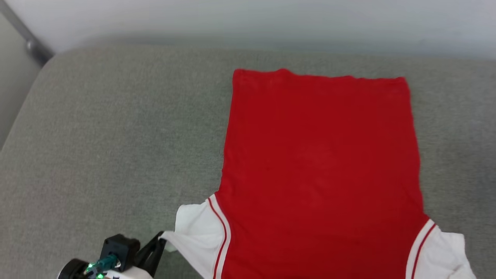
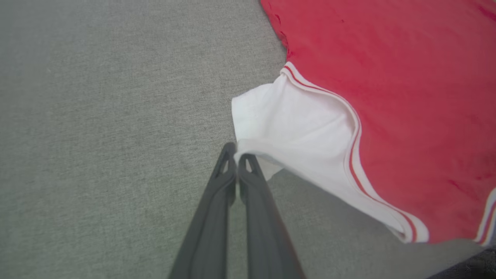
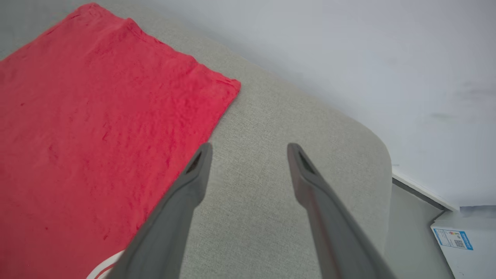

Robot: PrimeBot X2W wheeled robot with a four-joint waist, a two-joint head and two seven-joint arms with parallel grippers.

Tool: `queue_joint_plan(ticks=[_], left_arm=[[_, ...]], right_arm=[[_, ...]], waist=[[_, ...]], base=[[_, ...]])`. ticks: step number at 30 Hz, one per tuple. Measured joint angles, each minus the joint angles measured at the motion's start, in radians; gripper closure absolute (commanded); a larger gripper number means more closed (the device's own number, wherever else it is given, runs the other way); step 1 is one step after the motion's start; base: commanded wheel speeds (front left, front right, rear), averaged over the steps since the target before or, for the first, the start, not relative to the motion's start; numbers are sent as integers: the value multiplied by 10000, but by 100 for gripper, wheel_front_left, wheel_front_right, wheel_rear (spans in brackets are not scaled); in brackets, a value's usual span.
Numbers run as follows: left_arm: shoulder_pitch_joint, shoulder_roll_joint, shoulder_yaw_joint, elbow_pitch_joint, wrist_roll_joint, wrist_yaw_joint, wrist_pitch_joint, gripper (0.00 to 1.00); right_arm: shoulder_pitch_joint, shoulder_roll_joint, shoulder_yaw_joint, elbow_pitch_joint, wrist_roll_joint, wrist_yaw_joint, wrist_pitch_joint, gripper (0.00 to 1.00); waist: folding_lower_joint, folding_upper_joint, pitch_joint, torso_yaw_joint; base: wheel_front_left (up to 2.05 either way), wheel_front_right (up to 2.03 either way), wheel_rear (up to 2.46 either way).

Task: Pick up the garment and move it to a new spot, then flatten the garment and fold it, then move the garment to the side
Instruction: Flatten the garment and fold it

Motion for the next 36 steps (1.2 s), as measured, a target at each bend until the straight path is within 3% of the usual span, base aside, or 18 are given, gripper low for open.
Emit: queue_joint_plan(ticks=[3,6,13,20,27,32,33,34,36], left_arm=[[-263,-63,31,-226,207,96,0,100],[-533,-142,96,-418,445,176,-50,100],[-1021,-290,215,-748,836,311,-159,100],[-1455,-617,290,-978,1237,339,-303,100],[-1825,-961,290,-972,1503,142,-489,100],[-1936,-1104,270,-815,1522,10,-518,100],[-1937,-1122,270,-786,1521,-10,-520,100],[-1934,-1137,268,-740,1517,-15,-520,100],[-1927,-1149,274,-646,1499,-21,-520,100]], right_arm=[[-1182,-270,577,6,366,0,1745,0],[-2455,-100,662,663,844,-2,3444,0],[-4773,568,974,1797,-88,0,6094,0],[-6031,1168,610,2598,-1241,0,6884,0],[-5667,1701,146,3183,-1643,-6,6732,0],[-5245,1565,-63,3041,-1570,-6,6510,0],[-5170,1532,-59,3009,-1555,-6,6441,10],[-5115,1515,-36,2978,-1540,-6,6362,99],[-4998,1488,52,2882,-1469,-6,6264,100]], waist=[[0,0,511,229],[1,0,1049,466],[2,0,2361,1047],[1,0,3745,1608],[0,0,4679,2204],[-3,0,4786,2387],[-3,0,4750,2389],[-3,-1,4705,2385],[-3,0,4599,2350]], base=[[0,0,0],[0,0,0],[0,0,0],[0,0,0],[0,0,0],[0,0,0],[0,0,0],[0,0,0],[0,0,0]])
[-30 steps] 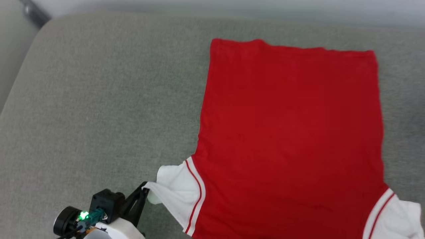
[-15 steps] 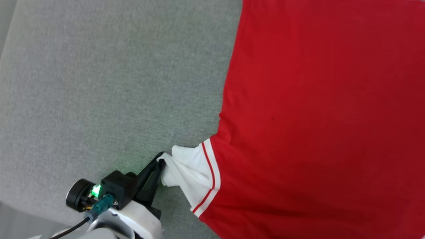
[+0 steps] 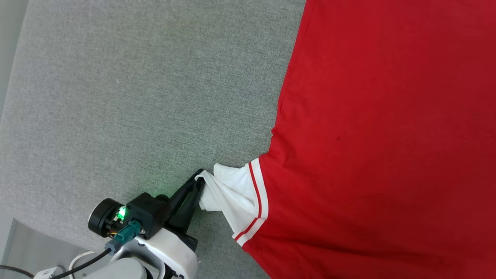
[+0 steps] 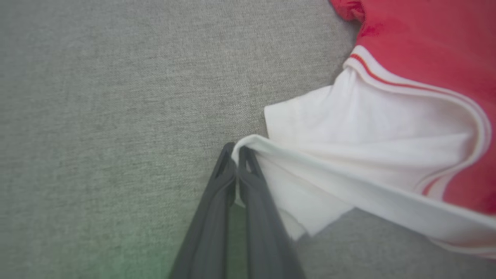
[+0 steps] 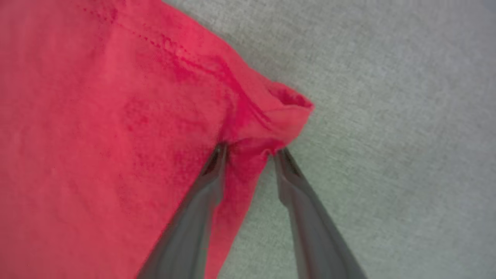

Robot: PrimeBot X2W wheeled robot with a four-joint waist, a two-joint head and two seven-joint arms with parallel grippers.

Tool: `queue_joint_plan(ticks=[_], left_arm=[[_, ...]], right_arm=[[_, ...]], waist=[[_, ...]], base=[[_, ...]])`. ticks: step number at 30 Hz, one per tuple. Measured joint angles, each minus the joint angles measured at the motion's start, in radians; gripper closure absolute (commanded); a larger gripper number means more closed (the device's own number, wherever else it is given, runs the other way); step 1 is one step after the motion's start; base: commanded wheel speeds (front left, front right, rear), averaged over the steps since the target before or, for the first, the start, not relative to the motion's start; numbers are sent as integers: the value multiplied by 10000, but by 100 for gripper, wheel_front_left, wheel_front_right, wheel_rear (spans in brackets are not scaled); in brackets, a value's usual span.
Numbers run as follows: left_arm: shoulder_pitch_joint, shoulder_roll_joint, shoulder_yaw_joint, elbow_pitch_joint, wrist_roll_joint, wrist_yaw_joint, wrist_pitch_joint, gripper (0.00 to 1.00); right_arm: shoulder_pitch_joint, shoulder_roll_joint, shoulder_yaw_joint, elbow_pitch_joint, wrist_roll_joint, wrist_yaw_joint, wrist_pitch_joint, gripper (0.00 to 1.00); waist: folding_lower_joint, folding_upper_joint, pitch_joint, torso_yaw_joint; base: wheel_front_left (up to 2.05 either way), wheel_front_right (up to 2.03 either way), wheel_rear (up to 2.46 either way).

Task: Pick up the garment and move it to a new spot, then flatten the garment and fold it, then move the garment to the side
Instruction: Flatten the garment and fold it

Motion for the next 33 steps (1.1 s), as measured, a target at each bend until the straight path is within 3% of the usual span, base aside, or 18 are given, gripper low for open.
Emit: queue_joint_plan(ticks=[6,13,22,28,33], left_arm=[[360,40,109,593,-276,-178,-40,100],[1063,366,207,915,-562,-217,-40,100],[2003,905,380,878,-1020,-33,-73,100],[2539,1187,554,767,-1177,128,-86,100],[2710,1283,662,681,-1243,186,-90,100]], right_arm=[[313,368,460,17,107,2,-639,100],[742,313,1064,-355,742,2,-1609,100],[2499,-1296,2046,-2146,2052,4,-2640,100],[4846,-2863,2326,-3012,2861,4,-3392,100],[7088,-3591,2449,-3062,3478,4,-4286,100]], waist=[[1,0,-865,-312],[1,0,-2051,-799],[0,0,-3468,-1765],[0,0,-4061,-2511],[0,0,-4332,-3009]], base=[[0,0,0],[0,0,0],[0,0,0],[0,0,0],[0,0,0]])
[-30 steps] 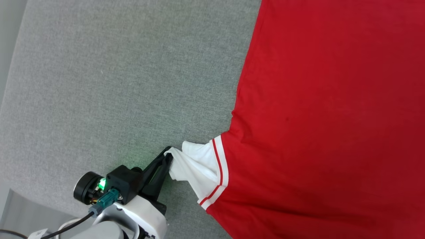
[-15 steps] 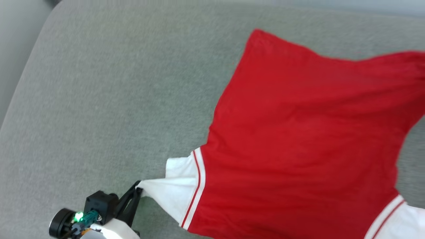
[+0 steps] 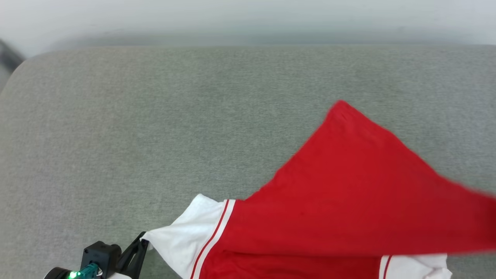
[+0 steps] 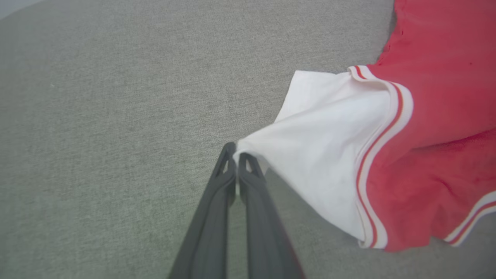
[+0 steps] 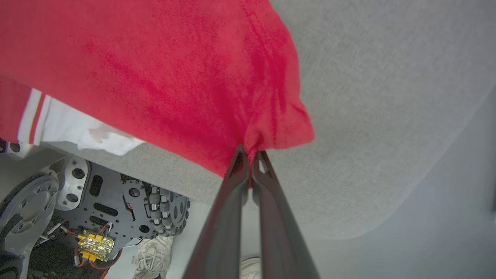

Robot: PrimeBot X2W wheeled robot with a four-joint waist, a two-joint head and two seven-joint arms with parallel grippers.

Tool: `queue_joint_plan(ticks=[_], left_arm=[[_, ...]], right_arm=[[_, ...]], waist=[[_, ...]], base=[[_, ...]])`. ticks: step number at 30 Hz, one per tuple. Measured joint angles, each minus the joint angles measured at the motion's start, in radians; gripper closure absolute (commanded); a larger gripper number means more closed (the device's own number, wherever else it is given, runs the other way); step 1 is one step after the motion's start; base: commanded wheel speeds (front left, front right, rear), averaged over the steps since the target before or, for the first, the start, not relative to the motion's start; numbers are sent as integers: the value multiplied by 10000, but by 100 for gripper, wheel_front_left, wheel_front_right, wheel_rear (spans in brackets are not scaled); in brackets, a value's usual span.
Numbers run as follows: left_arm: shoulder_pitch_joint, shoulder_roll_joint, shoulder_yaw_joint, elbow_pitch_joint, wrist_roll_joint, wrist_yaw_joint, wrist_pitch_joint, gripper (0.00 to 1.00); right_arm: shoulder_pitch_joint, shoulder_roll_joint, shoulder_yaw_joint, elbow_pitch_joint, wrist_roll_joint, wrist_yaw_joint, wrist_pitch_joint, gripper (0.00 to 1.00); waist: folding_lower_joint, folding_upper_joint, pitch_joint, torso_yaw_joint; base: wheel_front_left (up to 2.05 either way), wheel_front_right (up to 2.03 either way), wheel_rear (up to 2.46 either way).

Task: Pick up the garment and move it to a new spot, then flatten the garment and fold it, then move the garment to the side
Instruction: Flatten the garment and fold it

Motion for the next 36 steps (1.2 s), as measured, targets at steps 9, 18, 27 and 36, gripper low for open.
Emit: queue_joint_plan(ticks=[9,18,27,36], left_arm=[[151,44,36,-58,2,-17,-8,100],[144,77,2,-115,29,-6,63,100],[135,-33,-100,-226,109,36,111,100],[-442,-113,-146,-428,472,-2,316,100]], right_arm=[[3662,167,224,512,654,0,-1781,100],[4102,652,-802,788,380,0,-2571,0],[2818,13,-2732,-619,199,0,-2487,0],[-444,236,-2194,-2008,-1012,0,-67,0]], waist=[[0,0,-38,-313],[0,0,-96,-397],[0,0,-218,-227],[1,0,440,59]], base=[[0,0,0],[0,0,0],[0,0,0],[0,0,0]])
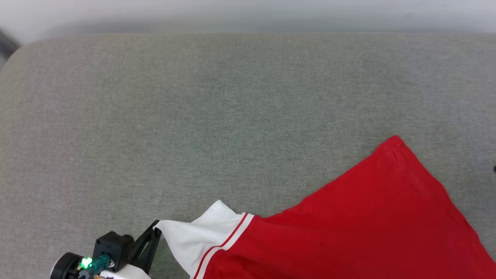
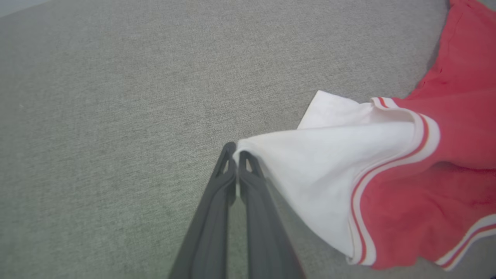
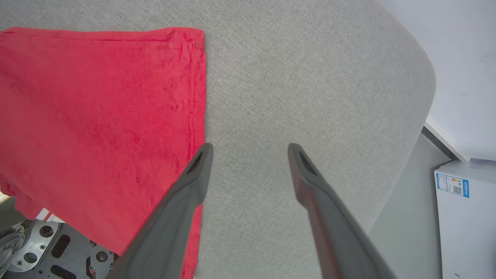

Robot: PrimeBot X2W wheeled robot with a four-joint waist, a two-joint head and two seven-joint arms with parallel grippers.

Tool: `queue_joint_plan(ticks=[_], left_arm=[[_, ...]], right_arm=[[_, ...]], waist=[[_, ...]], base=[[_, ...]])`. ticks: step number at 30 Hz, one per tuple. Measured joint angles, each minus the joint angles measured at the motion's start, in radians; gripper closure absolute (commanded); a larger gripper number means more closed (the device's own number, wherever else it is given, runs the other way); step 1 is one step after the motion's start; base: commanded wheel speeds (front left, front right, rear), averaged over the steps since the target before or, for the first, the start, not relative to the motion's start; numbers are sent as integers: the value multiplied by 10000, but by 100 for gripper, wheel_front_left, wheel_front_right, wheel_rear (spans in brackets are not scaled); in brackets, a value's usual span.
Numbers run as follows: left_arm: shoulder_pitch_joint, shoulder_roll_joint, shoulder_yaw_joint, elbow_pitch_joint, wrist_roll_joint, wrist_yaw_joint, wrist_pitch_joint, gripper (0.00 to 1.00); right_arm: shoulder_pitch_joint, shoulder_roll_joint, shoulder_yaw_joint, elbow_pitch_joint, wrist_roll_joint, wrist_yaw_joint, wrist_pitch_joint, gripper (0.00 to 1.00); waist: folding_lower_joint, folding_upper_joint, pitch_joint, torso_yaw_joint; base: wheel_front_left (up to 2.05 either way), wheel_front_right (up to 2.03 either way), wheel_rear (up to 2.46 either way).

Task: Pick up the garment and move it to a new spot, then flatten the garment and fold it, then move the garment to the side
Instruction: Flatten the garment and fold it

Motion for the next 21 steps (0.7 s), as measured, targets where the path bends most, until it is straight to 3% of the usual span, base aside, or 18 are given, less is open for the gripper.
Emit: queue_joint_plan(ticks=[6,11,21], left_arm=[[-417,-199,-73,-100,282,-15,111,100],[-680,-353,-125,-148,458,-15,132,100],[-1124,-763,-194,-63,675,-151,148,100]], right_arm=[[-2487,1524,1891,297,-941,0,1804,0],[-3902,2510,3035,1381,-1383,0,2215,0],[-4570,2976,4832,3122,-1335,0,1590,0]], waist=[[0,0,533,320],[0,0,1010,602],[0,0,1771,1115]], base=[[0,0,0],[0,0,0],[0,0,0]])
